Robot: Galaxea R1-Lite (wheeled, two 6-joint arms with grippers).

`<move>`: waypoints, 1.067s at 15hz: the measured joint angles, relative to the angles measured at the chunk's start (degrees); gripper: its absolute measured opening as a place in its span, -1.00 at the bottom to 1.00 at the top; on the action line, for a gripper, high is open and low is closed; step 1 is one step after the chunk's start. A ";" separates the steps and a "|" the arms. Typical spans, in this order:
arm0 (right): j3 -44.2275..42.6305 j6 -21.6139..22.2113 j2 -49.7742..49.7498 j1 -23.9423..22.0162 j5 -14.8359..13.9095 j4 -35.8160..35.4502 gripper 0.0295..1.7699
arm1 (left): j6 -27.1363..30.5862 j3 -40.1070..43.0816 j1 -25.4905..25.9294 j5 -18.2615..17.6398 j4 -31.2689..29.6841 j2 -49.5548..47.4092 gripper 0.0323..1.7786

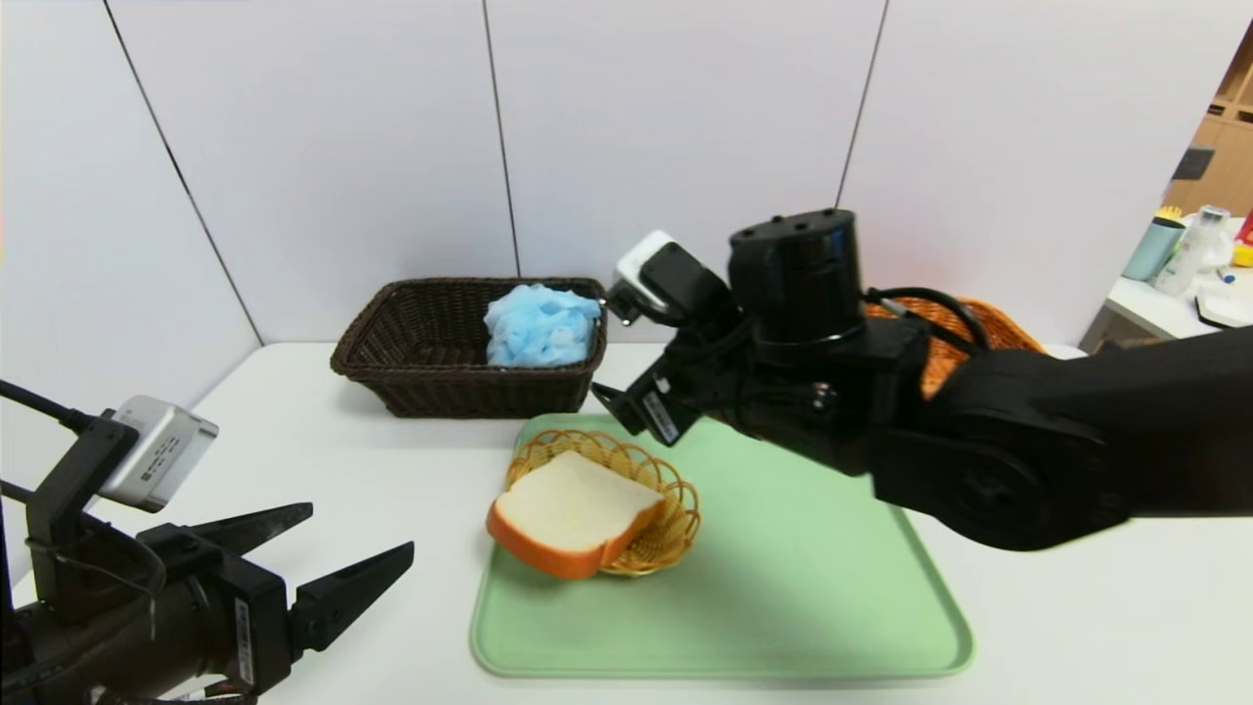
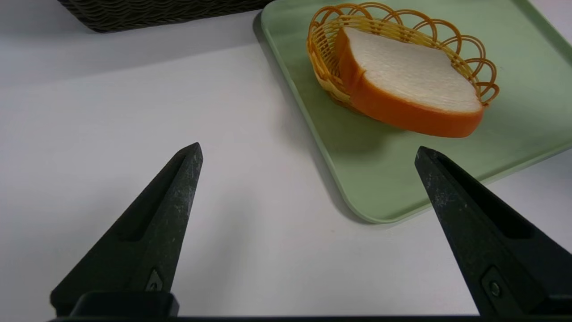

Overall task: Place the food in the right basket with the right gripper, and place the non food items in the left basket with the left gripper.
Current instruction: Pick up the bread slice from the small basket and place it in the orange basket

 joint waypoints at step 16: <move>39.91 0.72 -44.47 -21.80 -4.96 1.01 0.91 | 4.68 0.60 -1.57 -2.13 -1.51 -1.54 0.90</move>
